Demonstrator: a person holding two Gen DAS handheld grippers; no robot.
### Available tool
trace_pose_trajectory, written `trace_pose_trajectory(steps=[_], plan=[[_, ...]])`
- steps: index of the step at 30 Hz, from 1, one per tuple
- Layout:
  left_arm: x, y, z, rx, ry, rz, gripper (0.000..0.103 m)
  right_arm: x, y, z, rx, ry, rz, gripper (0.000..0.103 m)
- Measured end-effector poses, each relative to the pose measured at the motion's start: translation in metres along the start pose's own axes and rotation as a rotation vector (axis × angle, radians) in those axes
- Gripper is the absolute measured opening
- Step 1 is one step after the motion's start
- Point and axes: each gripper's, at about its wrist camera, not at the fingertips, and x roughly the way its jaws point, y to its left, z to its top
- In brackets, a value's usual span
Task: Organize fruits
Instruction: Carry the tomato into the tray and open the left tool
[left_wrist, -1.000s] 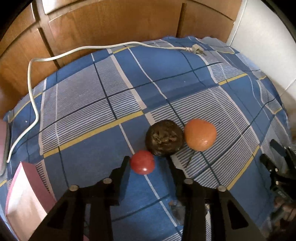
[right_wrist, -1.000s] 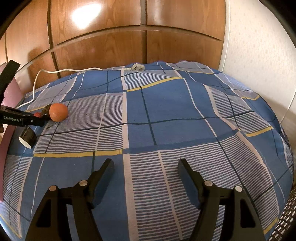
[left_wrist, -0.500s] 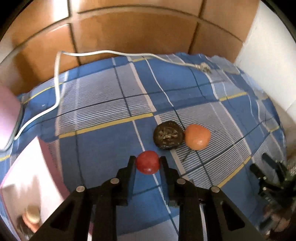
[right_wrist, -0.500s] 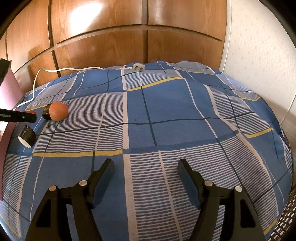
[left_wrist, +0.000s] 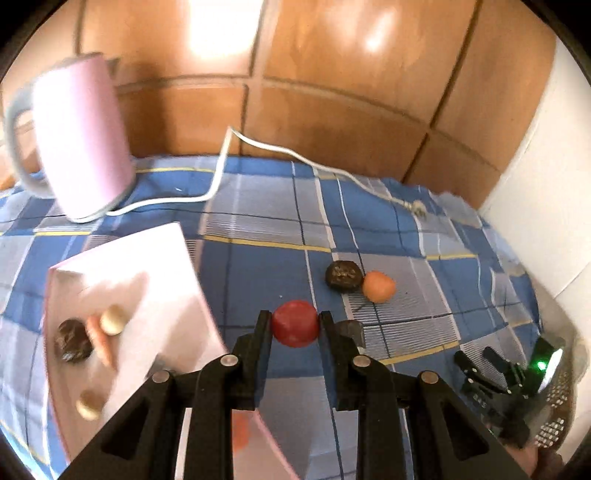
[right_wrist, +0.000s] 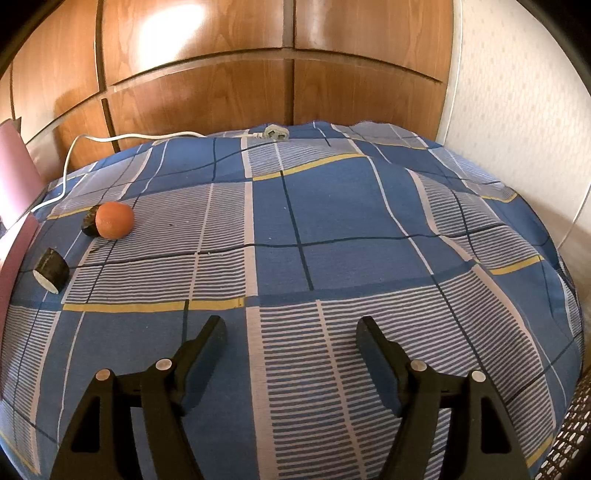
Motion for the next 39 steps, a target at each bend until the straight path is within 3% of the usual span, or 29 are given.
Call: trace_pose_trajectory(steps=[4, 12, 22, 39], plan=[[-0.028, 0.014, -0.019, -0.054, -0.054, 0.02, 0.025, 0.003, 0.0, 0.005, 0.016, 0.038, -0.006, 0.076], [-0.072, 0.072, -0.063, -0.216, -0.118, 0.13, 0.025, 0.002, 0.003, -0.001, 0.01, 0.009, -0.024, 0.076], [-0.079, 0.116, -0.106, -0.34, -0.104, 0.214, 0.025, 0.001, 0.004, -0.004, 0.006, -0.007, -0.032, 0.076], [-0.054, 0.124, -0.093, -0.346, -0.084, 0.23, 0.026, 0.001, 0.006, -0.004, 0.002, -0.008, -0.038, 0.076]])
